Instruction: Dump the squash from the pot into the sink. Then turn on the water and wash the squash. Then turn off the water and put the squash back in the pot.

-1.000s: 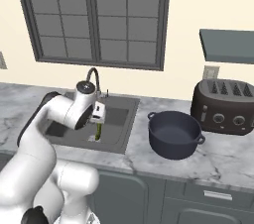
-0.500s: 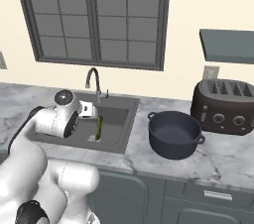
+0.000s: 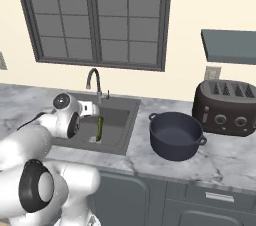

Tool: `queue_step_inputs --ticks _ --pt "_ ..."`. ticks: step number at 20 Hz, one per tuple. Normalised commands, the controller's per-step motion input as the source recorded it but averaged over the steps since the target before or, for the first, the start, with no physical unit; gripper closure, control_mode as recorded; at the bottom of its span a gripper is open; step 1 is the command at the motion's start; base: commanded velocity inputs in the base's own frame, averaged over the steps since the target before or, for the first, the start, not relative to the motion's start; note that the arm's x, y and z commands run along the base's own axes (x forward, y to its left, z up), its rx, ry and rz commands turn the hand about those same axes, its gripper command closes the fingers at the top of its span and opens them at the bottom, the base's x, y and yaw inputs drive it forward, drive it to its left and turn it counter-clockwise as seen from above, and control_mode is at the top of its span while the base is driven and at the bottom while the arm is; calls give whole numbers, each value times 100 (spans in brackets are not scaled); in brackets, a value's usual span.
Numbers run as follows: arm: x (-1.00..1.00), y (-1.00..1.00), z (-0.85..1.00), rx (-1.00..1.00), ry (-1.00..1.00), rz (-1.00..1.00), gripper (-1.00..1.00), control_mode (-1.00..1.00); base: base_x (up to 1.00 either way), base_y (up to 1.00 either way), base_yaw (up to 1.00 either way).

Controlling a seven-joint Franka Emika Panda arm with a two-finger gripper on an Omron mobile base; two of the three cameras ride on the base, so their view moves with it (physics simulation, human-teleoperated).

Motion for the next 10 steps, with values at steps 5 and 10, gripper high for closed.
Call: queue_step_inputs --ticks 5,10 --pt "26 0 -36 0 0 -1 -100 -100 0 0 0" --pt "36 0 -21 0 0 -2 -100 -100 0 0 0"
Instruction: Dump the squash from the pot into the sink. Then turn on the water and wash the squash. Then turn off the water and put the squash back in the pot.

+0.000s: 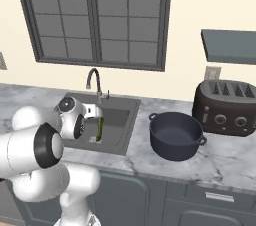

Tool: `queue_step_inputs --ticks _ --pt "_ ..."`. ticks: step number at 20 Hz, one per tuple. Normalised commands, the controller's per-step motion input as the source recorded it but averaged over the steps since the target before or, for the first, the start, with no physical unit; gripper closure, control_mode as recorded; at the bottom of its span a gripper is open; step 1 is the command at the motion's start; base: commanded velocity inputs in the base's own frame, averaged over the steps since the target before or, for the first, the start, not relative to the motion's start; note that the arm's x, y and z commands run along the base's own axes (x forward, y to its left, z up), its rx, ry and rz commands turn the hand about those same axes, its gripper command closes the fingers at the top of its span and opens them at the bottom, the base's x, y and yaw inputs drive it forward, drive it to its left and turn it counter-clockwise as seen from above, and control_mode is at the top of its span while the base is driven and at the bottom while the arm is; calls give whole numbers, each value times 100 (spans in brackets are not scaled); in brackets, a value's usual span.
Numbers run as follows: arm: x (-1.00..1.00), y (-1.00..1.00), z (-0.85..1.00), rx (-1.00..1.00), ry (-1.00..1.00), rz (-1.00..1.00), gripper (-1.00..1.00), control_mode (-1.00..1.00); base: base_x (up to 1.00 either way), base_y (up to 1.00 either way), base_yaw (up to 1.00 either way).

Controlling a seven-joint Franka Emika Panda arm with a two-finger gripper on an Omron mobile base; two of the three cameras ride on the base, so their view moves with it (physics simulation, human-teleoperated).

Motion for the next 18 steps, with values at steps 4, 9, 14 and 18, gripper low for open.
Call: queue_step_inputs --ticks 4,9,14,18 --pt "32 0 -14 0 1 -5 -100 -100 0 0 0" --pt "16 0 -9 0 2 -8 -100 -100 0 0 0" --pt "23 0 -12 0 6 -10 -100 -100 0 0 0" --pt "33 0 -10 2 7 -7 -100 -100 0 0 0"
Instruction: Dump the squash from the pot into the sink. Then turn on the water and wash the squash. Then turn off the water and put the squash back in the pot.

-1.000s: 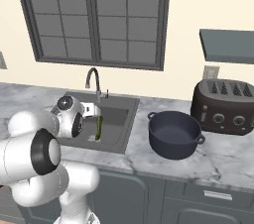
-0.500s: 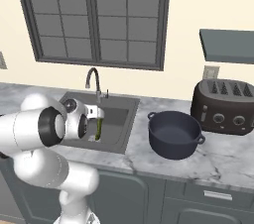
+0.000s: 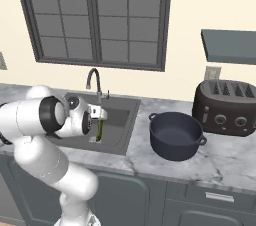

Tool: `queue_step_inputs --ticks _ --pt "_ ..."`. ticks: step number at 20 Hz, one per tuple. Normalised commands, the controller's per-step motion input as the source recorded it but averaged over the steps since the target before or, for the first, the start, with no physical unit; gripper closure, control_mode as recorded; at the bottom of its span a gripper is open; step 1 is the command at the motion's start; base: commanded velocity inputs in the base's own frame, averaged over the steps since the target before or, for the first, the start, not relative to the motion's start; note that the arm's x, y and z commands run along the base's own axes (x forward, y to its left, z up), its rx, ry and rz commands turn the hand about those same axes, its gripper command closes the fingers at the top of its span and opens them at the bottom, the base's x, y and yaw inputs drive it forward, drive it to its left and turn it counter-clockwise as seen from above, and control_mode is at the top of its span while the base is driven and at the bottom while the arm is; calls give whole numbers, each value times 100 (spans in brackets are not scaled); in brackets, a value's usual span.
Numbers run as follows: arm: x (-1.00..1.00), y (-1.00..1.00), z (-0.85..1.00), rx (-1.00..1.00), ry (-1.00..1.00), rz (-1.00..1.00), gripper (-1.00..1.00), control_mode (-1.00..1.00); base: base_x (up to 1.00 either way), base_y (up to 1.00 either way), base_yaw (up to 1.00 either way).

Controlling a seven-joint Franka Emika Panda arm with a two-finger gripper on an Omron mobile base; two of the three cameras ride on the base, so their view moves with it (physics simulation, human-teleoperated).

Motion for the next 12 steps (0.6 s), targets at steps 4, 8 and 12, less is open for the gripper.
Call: queue_step_inputs --ticks 4,8,12 --pt "25 0 -18 3 12 -4 -100 -100 0 0 0" --pt "10 1 -28 2 12 -2 -100 -100 0 0 0" --pt "4 7 -40 0 6 -1 -100 -100 0 0 0"
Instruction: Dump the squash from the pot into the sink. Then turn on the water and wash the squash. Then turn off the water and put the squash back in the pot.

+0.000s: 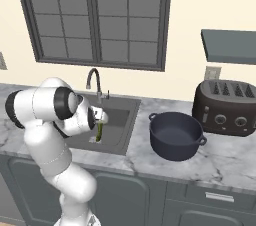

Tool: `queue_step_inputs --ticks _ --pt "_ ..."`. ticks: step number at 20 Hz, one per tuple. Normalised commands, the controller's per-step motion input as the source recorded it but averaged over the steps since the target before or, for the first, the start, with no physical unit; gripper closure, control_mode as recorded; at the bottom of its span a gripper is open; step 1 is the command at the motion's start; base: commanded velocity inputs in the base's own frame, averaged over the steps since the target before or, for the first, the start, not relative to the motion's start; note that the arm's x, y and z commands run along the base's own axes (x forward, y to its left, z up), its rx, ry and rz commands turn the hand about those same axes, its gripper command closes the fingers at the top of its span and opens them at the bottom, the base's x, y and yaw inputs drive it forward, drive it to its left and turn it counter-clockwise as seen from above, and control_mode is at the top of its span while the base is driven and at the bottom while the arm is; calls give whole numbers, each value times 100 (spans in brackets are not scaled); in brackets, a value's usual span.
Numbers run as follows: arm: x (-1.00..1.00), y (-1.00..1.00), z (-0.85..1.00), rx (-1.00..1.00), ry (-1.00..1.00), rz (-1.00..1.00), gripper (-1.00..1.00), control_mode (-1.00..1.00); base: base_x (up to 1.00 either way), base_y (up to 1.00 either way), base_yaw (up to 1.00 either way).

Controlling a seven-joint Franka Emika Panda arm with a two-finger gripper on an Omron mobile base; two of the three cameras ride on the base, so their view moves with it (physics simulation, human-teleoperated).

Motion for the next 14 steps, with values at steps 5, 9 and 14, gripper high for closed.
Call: queue_step_inputs --ticks 5,9,14 --pt "21 2 -37 0 0 -1 -100 -100 0 0 0" --pt "20 8 -35 0 0 0 -100 -100 0 0 0" --pt "9 18 -48 0 1 0 -100 -100 0 0 0"
